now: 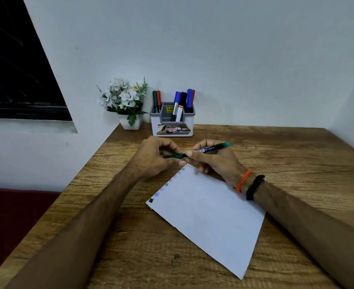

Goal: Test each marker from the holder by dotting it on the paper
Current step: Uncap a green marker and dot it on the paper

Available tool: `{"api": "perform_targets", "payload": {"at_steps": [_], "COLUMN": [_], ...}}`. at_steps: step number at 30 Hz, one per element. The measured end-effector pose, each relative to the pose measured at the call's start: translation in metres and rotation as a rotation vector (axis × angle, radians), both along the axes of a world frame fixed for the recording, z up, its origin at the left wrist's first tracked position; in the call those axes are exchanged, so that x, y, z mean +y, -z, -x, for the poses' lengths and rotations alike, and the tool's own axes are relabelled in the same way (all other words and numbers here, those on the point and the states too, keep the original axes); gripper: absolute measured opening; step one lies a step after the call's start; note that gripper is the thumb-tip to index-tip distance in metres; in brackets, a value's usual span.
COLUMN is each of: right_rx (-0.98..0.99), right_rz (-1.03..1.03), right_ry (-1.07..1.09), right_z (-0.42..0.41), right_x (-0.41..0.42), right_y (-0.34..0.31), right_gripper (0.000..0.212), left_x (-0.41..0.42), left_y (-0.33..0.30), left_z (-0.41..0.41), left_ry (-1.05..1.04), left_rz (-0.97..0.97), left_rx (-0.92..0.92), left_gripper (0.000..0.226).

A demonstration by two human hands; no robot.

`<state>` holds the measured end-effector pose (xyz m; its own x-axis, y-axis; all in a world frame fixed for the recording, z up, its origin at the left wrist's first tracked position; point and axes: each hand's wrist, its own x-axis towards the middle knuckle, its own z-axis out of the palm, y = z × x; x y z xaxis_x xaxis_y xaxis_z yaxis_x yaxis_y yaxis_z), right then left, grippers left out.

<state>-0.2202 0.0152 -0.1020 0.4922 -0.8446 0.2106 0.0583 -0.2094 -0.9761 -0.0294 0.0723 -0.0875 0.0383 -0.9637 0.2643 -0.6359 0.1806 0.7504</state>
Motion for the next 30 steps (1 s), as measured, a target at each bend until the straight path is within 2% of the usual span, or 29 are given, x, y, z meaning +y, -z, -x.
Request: {"api": "perform_targets", "payload": {"at_steps": [3,6,10,16,22,30], "right_rx": [-0.040,-0.075,-0.054,-0.020,-0.053,0.045], "right_rz": [0.010,-0.095,-0.112,-0.004,0.072,0.223], "right_ry": [-0.016,-0.055,-0.069,-0.069,-0.134,-0.086], "right_z": [0.001,0.004,0.006,0.000,0.000,-0.002], "right_x": [-0.001,-0.005,-0.010,-0.013,-0.012,-0.013], "right_y": [0.000,-0.002,0.001,0.005,0.006,0.008], "right_gripper": [0.011,0.020,0.011,0.008,0.008,0.013], "left_x": [0.000,-0.001,0.000,-0.002,-0.004,-0.005], "left_y": [0.001,0.000,0.000,0.003,0.007,0.010], "left_z": [0.000,0.000,-0.001,-0.002,-0.006,-0.003], "left_ry": [0.025,0.023,0.025,0.072,0.092,0.060], "left_rz": [0.031,0.039,0.056,0.007,0.015,0.016], "left_rx": [0.017,0.063,0.151,0.195,0.194,0.190], "left_gripper": [0.023,0.020,0.026,0.013,0.012,0.015]}}
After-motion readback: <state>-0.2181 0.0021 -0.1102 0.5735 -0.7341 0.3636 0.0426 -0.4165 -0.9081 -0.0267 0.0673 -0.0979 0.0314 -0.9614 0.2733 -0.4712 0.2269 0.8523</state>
